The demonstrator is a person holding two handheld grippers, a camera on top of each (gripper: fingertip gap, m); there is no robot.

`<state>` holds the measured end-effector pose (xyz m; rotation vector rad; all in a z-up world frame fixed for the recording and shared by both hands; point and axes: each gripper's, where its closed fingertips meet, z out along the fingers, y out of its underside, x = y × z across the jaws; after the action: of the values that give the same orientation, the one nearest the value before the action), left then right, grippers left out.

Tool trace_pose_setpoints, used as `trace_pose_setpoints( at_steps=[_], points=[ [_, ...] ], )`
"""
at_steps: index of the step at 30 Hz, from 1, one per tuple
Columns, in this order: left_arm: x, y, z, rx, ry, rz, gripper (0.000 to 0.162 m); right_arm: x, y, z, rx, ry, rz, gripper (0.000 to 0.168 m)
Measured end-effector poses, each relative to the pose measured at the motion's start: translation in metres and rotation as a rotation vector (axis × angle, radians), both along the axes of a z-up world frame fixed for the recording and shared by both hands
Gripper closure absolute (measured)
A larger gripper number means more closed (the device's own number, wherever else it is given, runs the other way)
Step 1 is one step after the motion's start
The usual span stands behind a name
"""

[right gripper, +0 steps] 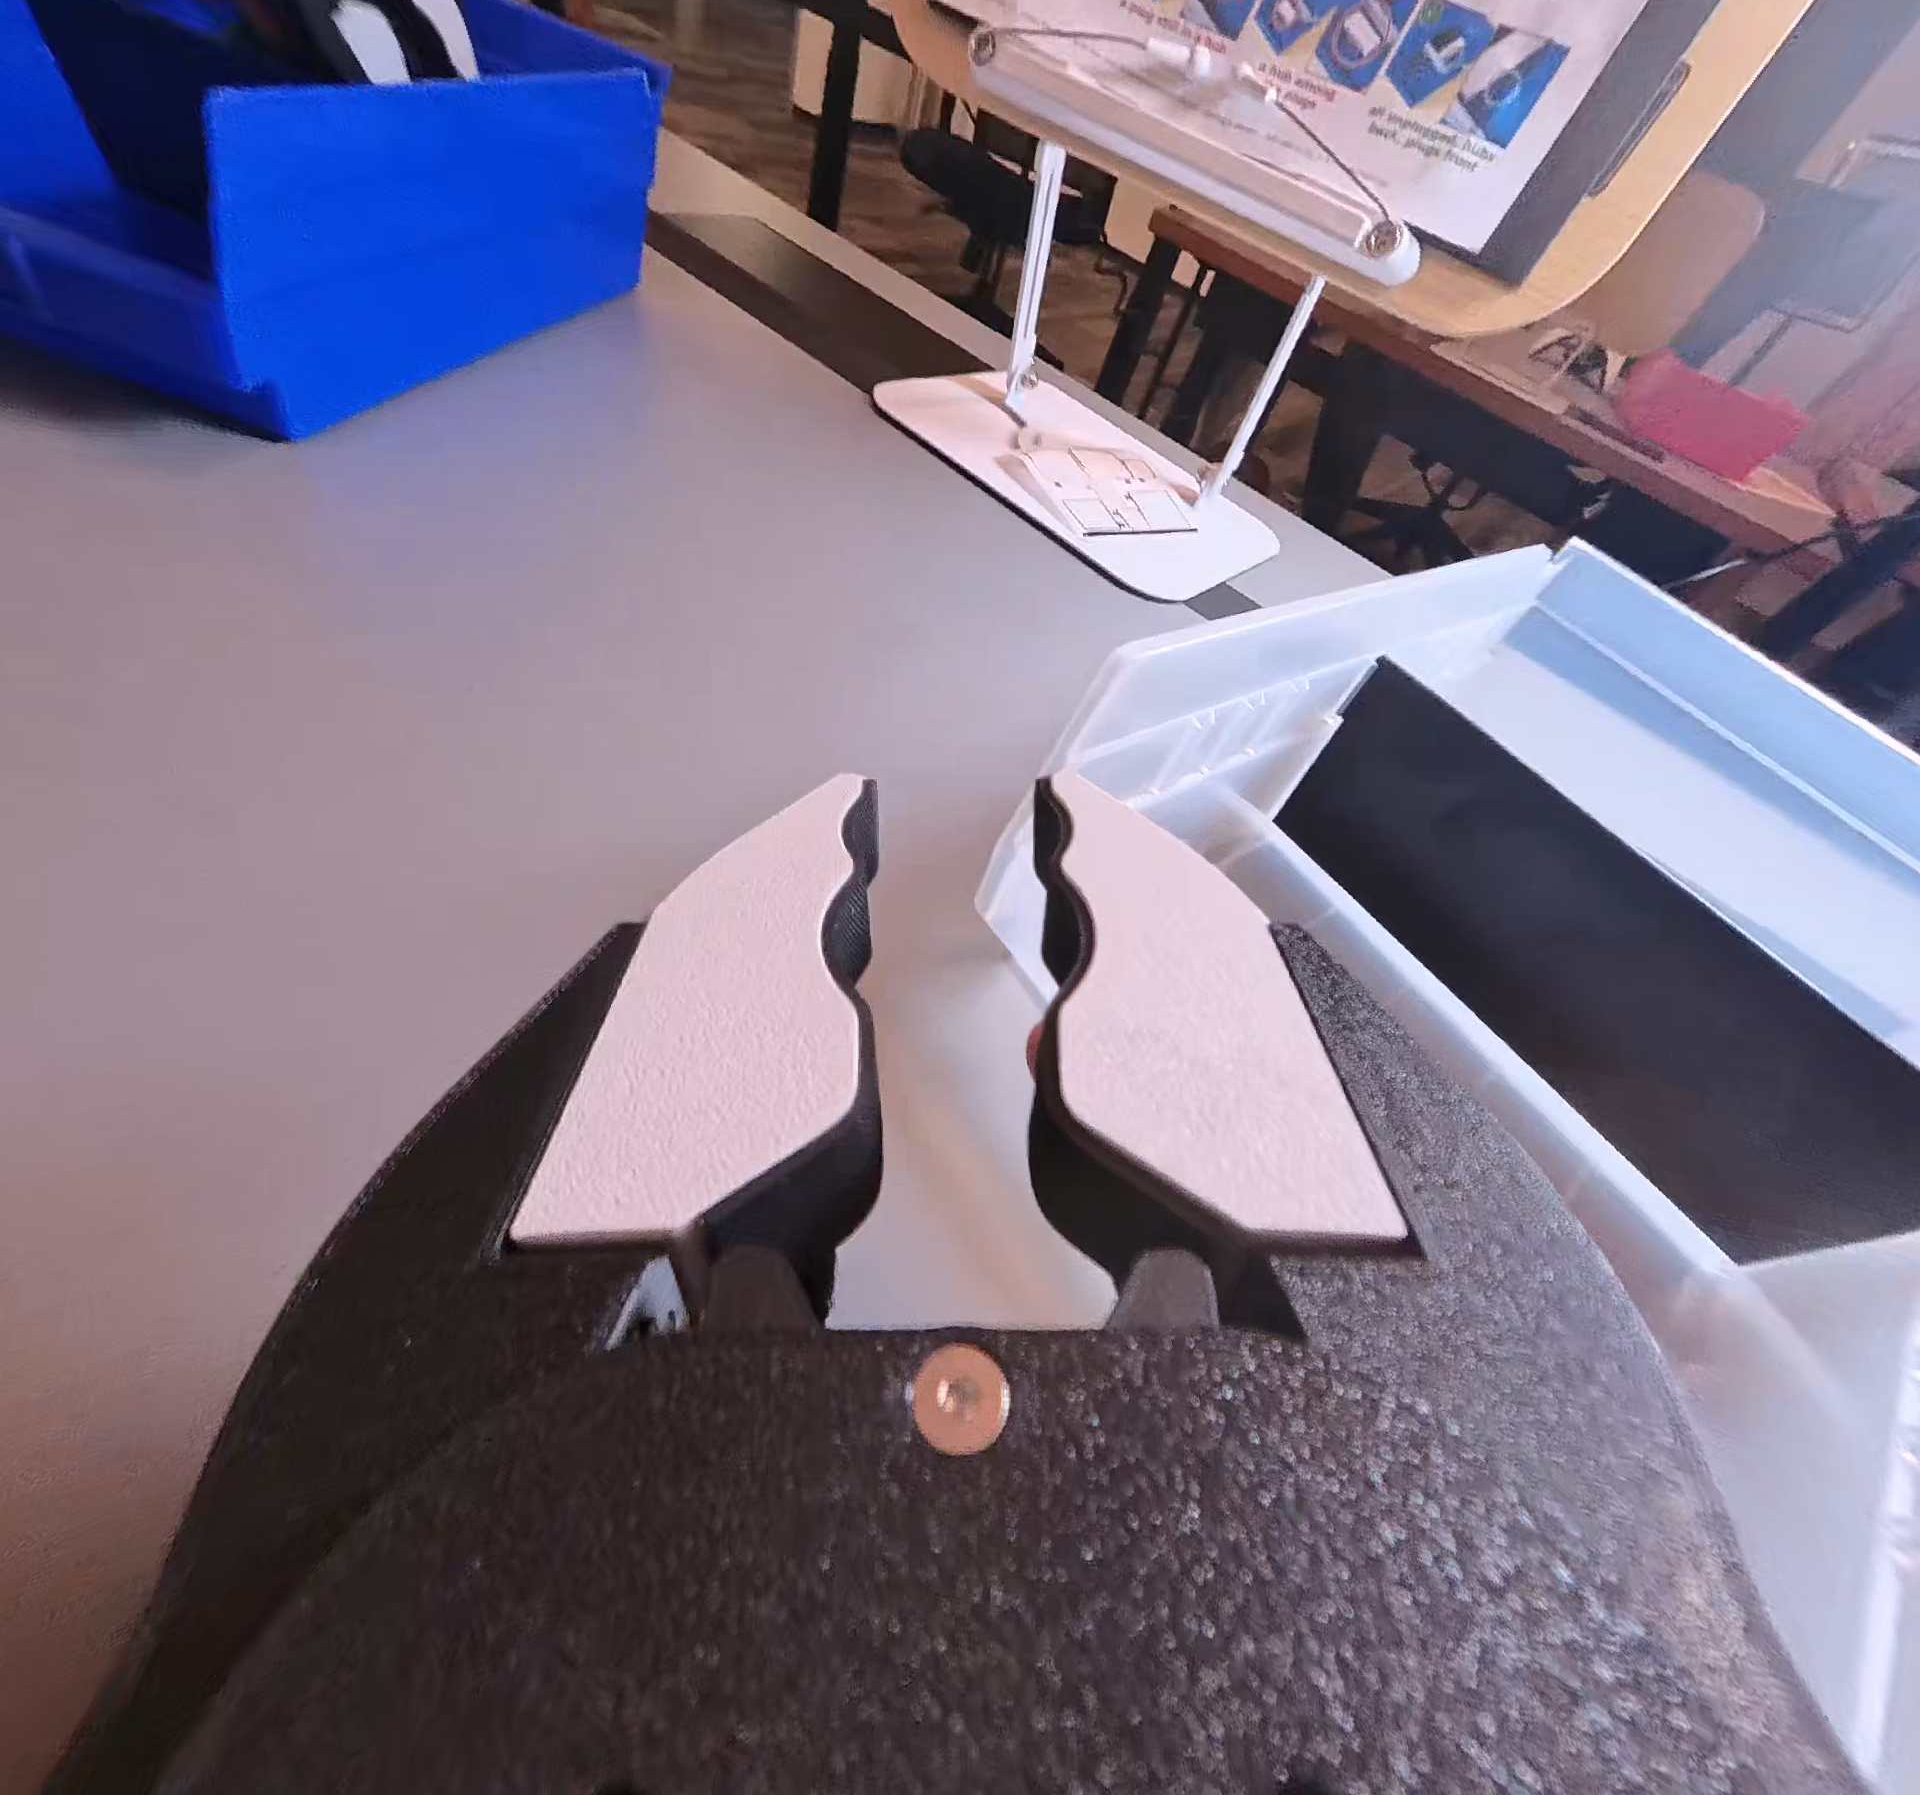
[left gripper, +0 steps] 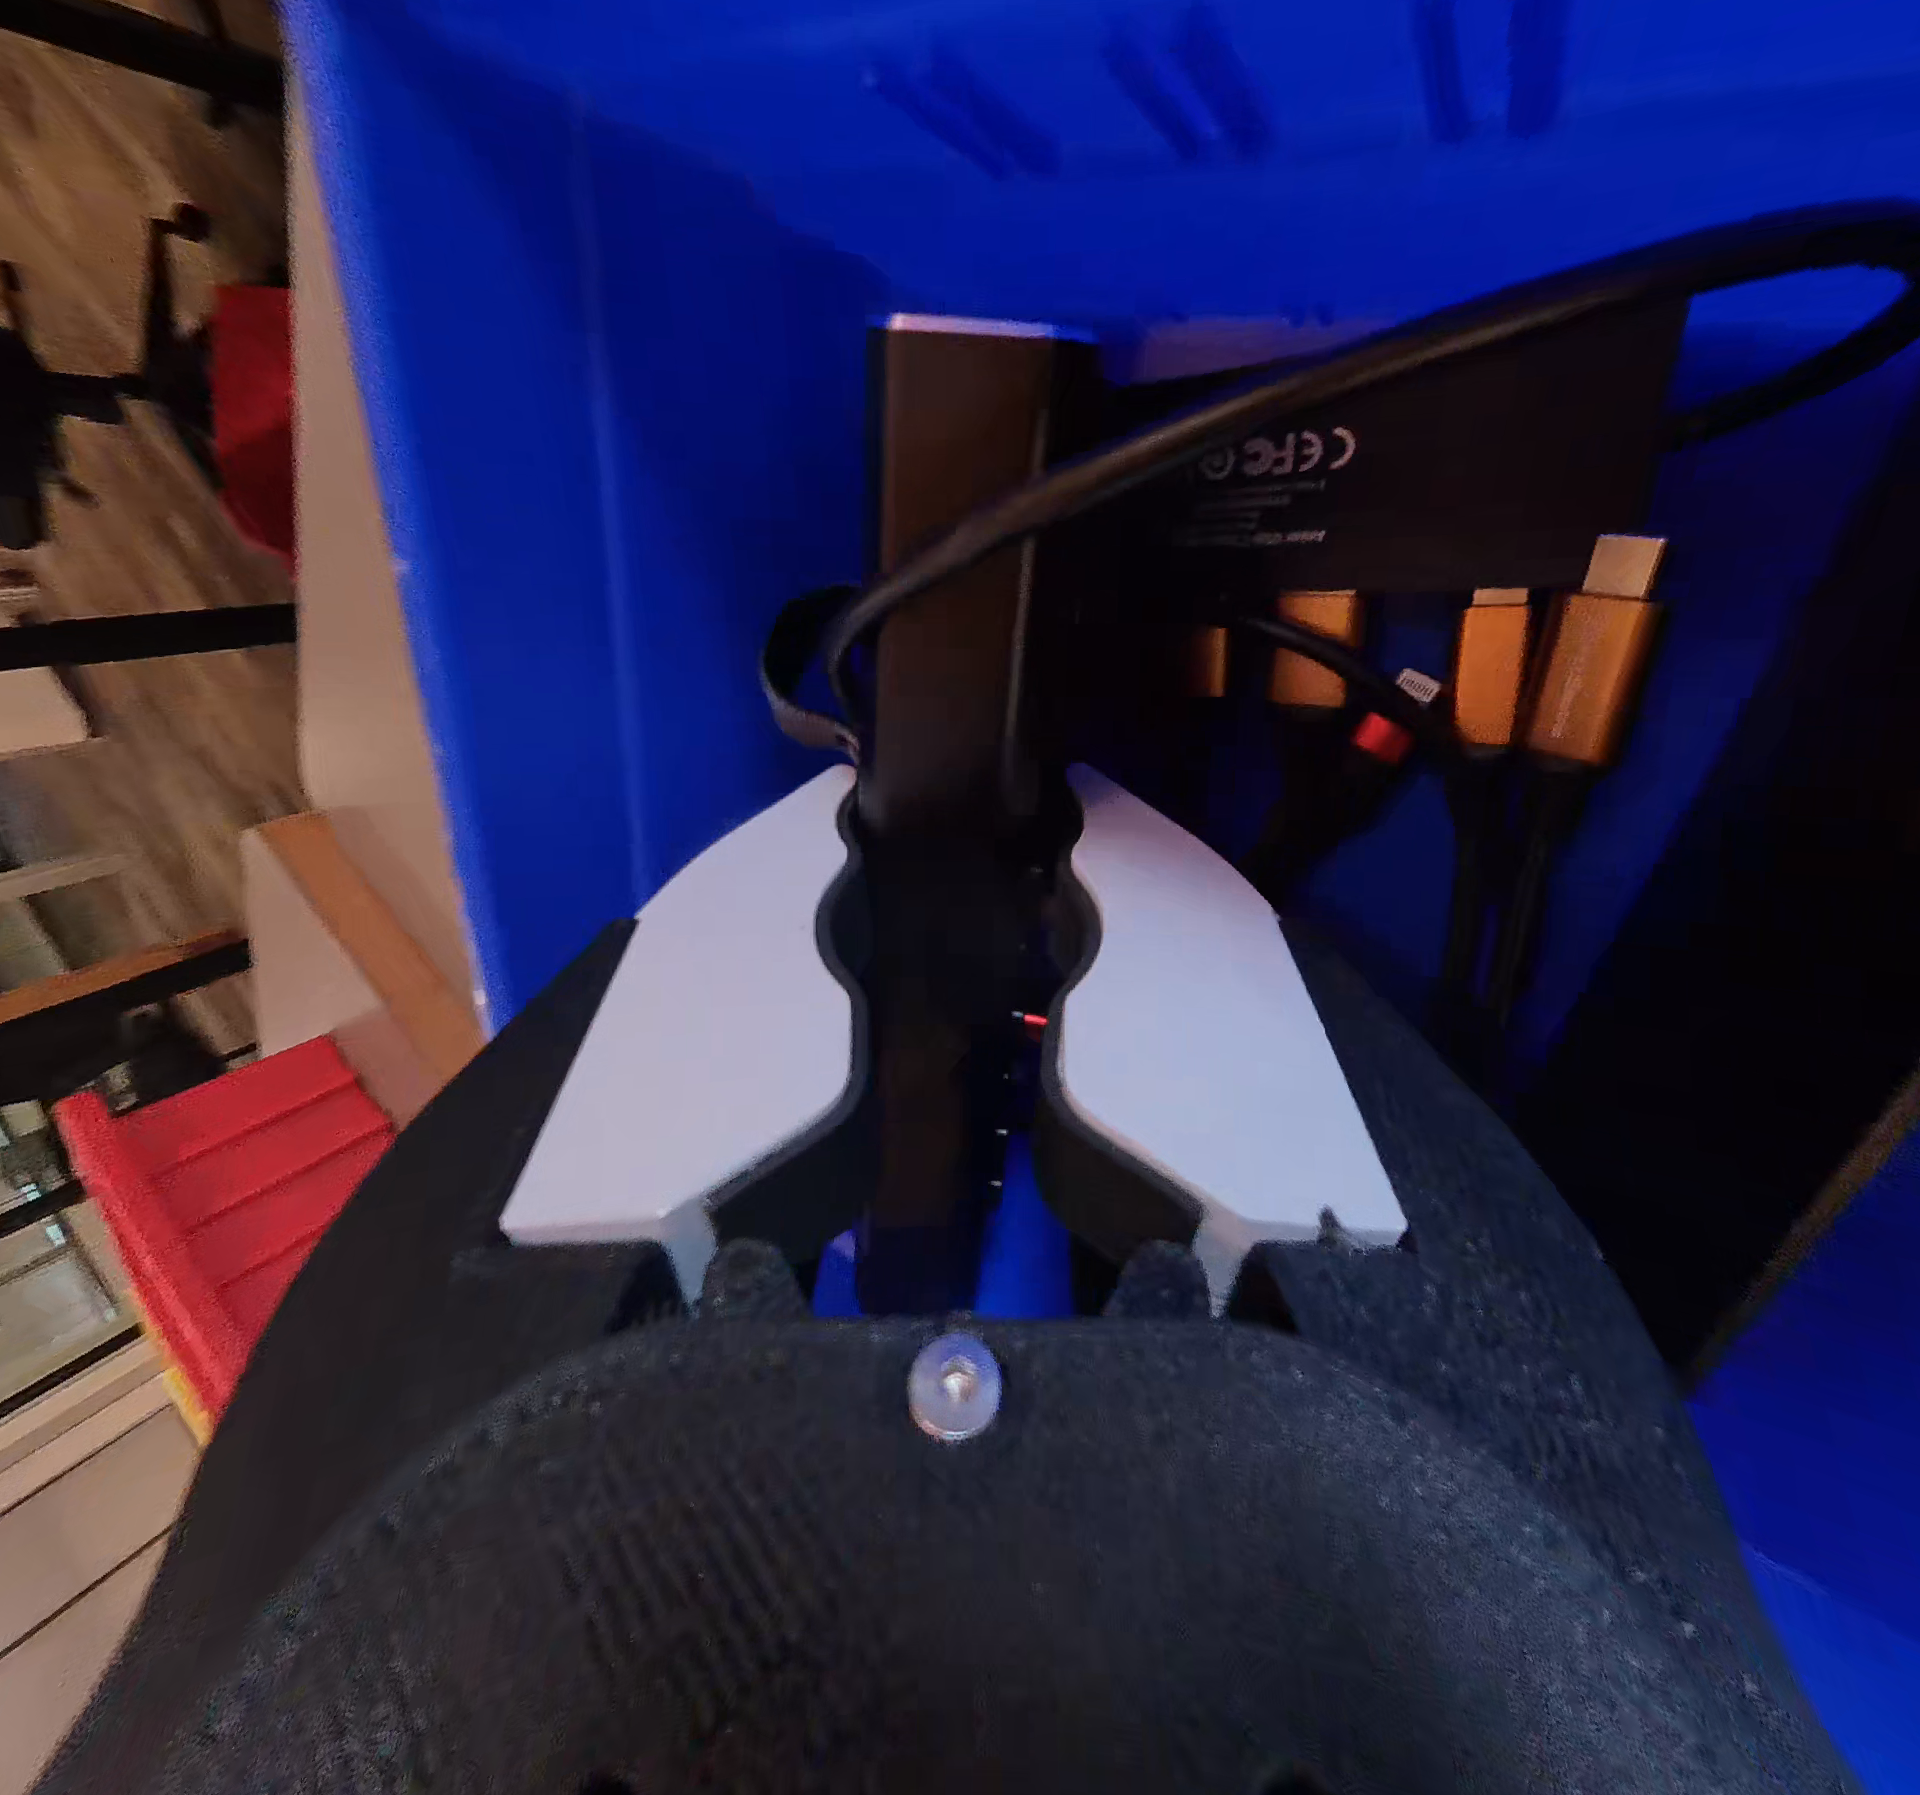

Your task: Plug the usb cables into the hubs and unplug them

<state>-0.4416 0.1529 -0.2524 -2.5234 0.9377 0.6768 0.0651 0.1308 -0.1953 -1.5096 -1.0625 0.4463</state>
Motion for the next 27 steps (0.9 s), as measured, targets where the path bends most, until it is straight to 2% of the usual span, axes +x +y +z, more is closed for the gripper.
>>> trace_pose_setpoints(
  at_steps=[4,8,12,15,18,21,27],
  points=[
    [0.0,-0.005,0.041,0.136,0.048,-0.024,0.131,0.0,-0.005,-0.003,0.038,-0.047,-0.003,0.141],
    [0.004,-0.017,0.105,0.31,0.043,-0.01,0.132,-0.009,-0.013,-0.006,0.056,-0.064,0.04,0.143],
    [0.026,-0.037,0.186,0.583,-0.052,-0.023,0.132,-0.014,-0.018,-0.008,0.077,-0.071,0.073,0.143],
    [0.06,-0.06,0.244,0.788,-0.209,-0.066,0.132,-0.017,-0.022,-0.006,0.087,-0.057,0.093,0.143],
    [0.096,-0.078,0.279,0.901,-0.296,-0.128,0.132,-0.023,-0.027,-0.006,0.09,-0.052,0.11,0.144],
    [0.108,-0.082,0.29,0.946,-0.243,-0.143,0.133,-0.031,-0.035,-0.014,0.075,-0.072,0.142,0.145],
    [0.064,-0.045,0.248,0.803,-0.152,-0.036,0.132,-0.037,-0.043,-0.03,0.134,-0.183,0.177,0.148]
  ],
)
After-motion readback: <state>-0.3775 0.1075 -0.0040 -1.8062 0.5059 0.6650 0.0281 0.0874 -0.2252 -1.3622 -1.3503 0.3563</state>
